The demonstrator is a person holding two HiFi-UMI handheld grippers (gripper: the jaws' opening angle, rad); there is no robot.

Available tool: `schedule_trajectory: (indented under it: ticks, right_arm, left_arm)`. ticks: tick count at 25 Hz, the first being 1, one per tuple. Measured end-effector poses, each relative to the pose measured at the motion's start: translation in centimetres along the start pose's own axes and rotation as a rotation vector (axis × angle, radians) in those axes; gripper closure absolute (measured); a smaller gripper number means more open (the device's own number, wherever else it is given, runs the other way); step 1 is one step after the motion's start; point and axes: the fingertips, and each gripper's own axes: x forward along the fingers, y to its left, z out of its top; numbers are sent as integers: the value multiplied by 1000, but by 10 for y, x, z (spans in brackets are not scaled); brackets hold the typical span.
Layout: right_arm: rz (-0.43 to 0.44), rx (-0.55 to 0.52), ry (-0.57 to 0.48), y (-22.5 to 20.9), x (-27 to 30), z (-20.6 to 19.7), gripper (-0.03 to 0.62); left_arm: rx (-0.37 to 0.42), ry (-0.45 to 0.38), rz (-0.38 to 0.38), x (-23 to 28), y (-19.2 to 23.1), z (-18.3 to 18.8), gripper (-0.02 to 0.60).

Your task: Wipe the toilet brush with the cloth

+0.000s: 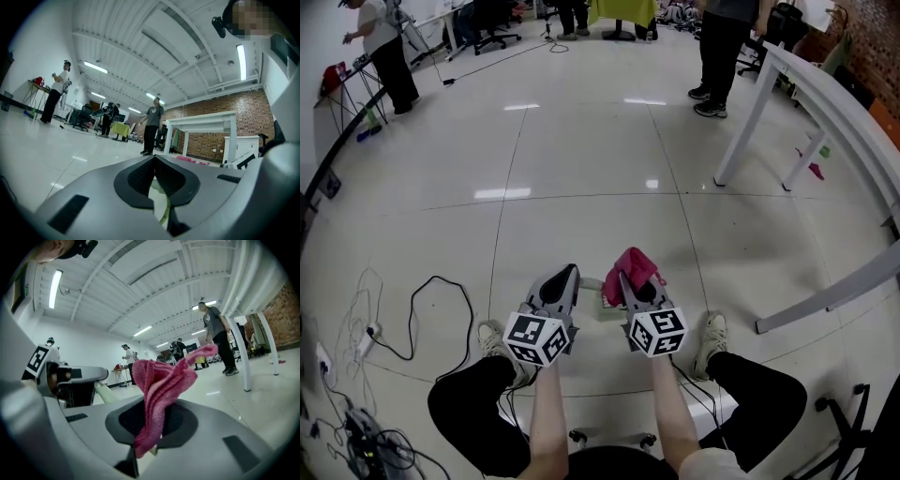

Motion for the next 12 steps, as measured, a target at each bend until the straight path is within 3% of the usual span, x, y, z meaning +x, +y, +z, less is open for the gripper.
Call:
schedule_trajectory:
  ticks: [12]
  right_arm:
    - [-109,12,245,-76,27,-150,563]
  left_arm:
    - [60,-30,3,10,6,5,577]
